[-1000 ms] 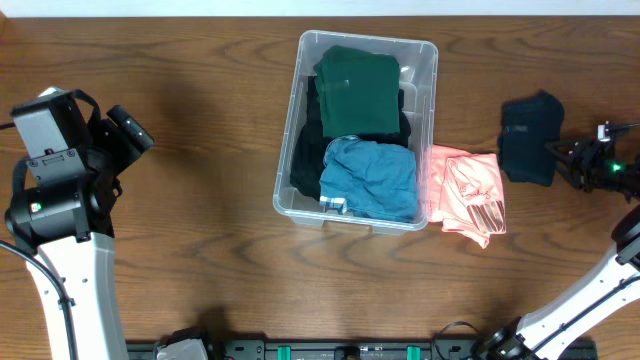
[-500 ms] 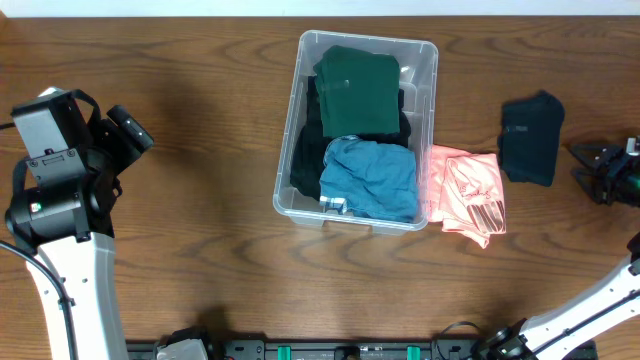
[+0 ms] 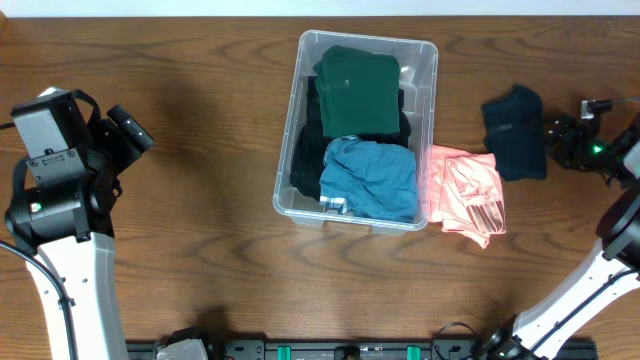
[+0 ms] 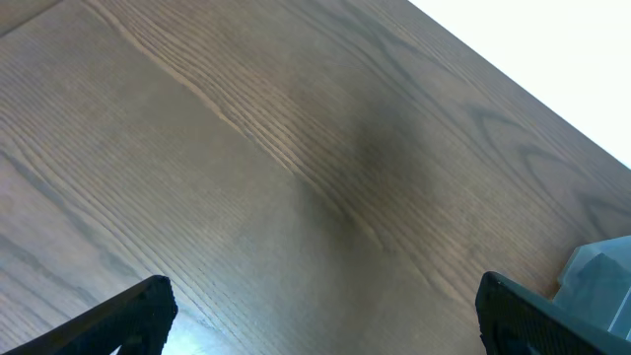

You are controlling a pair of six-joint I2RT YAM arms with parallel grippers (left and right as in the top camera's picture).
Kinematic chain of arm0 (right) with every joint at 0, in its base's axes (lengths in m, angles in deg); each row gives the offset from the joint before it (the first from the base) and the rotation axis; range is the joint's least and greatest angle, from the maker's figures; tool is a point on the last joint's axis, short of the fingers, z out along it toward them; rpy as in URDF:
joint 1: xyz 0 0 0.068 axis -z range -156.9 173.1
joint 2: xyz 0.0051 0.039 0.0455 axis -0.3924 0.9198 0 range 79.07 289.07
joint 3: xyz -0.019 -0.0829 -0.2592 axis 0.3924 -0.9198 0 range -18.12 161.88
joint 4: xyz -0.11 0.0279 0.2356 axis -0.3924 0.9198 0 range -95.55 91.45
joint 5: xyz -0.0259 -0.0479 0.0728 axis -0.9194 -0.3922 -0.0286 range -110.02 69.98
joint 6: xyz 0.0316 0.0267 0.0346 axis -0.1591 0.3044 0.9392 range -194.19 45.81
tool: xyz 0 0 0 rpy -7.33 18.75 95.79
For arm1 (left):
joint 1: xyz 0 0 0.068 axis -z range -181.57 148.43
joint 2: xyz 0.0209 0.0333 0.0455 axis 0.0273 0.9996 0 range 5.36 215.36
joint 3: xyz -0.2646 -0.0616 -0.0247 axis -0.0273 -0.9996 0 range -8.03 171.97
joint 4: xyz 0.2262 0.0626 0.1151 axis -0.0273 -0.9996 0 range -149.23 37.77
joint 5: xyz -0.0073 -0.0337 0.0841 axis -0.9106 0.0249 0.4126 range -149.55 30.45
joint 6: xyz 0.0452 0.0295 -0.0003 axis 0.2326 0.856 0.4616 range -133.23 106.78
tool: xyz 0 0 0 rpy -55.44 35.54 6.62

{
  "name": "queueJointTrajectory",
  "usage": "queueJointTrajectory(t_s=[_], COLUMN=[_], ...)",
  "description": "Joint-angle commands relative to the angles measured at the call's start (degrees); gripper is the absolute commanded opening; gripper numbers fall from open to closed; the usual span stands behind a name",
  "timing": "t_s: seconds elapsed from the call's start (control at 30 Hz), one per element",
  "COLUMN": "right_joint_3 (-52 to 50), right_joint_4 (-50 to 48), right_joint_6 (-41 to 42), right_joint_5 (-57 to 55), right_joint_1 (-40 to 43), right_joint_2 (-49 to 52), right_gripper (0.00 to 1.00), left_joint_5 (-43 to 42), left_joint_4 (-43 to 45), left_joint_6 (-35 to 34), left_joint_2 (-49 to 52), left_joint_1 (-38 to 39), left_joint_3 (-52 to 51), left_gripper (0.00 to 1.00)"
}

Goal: Pack container
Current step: 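Lift the dark navy shirt and swing it over the bin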

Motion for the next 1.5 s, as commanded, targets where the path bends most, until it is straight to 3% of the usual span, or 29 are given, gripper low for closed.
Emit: queueJointTrajectory(t_s=[0.0,0.27,0.47,0.6,1.0,1.27,1.47], right_joint_3=[-4.4,-4.9,-5.3,-5.2,-4.9,-4.9,-4.9], right_joint_4=[1.3,3.5,4.6,4.7,4.1,2.2,-7.0], right_joint_6=[4.5,5.0,5.0,5.0,5.0,5.2,15.2], right_joint_5=[-18.1,-19.6,-19.3,-13.3,8.9,12.9,16.4], right_joint_1=[-1.6,-1.6,-1.5,-1.0,-1.5,-6.2,-12.0], right_joint_2=[6.3,6.3,6.2,5.2,-11.2,-27.9,-37.2], right_gripper=[0.8,0.54,0.19,0.02,0.01,0.01,0.01], left_joint_5=[0.7,0.7,0.7,0.7,0.7,0.7,0.7], left_joint_4=[0.0,0.0,0.0,0.0,0.0,0.0,0.0], left_joint_6=[0.7,0.7,0.7,0.7,0.7,0.7,0.7], left_joint_2=[-0.1,-0.1,-0.1,-0.1,-0.1,-0.1,-0.1], left_joint_1=[-0.2,-0.2,-0.2,-0.2,-0.2,-0.2,-0.2], left_joint_3=[0.4,0.4,0.4,0.4,0.4,0.4,0.4], left_gripper=[0.98,0.98,0.98,0.98,0.98,0.98,0.98])
